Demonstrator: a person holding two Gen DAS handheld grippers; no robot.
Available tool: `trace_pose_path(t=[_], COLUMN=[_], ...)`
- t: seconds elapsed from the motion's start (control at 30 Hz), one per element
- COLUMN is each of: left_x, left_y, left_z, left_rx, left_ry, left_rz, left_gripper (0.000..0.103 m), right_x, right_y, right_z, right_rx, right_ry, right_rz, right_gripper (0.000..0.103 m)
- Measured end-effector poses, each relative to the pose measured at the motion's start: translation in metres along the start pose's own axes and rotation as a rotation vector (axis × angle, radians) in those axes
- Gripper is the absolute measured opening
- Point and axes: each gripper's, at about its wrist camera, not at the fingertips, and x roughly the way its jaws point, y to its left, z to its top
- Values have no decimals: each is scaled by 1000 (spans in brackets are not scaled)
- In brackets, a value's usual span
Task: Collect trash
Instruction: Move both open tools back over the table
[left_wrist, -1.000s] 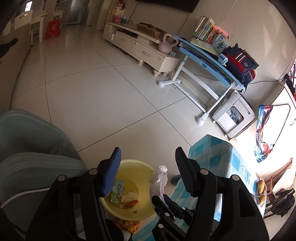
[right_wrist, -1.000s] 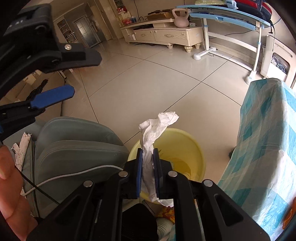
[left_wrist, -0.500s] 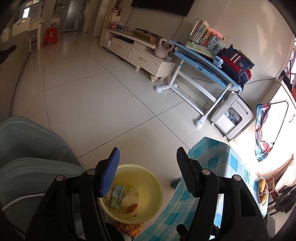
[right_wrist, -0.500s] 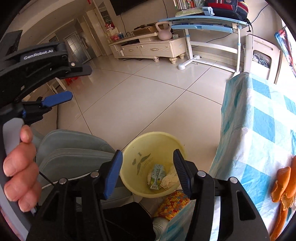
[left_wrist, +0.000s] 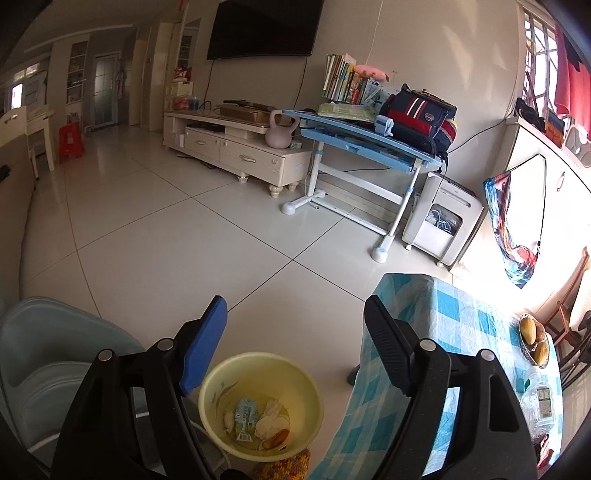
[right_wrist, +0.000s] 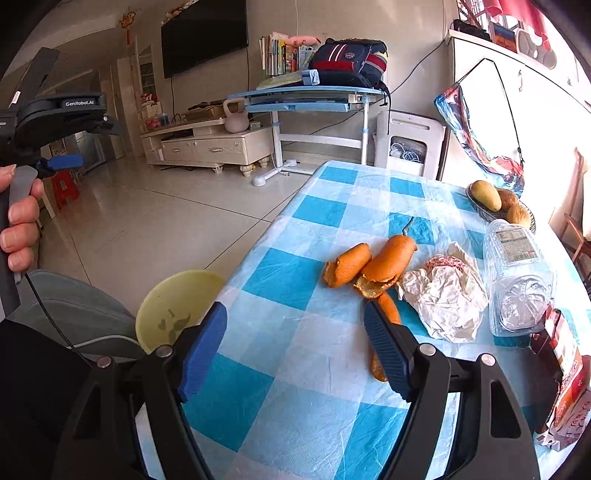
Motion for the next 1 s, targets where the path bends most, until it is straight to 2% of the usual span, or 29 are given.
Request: trace_pose_path(t=[0.4, 0.7, 1.0], left_x=[-12, -16, -25], left_y=[-31, -43, -56], left_z=[-9, -17, -25], left_rx=[137, 167, 245], left_ry=[-13, -7, -33], left_rz=[-50, -64, -59], left_gripper=[76, 77, 81], right_x=[4, 2, 2], right_y=[1, 1, 2], right_z=[-5, -6, -6], right_rx=[-13, -7, -11], right_ry=[11, 9, 11], right_rz=[-29, -54, -70], right_gripper=[76, 76, 76])
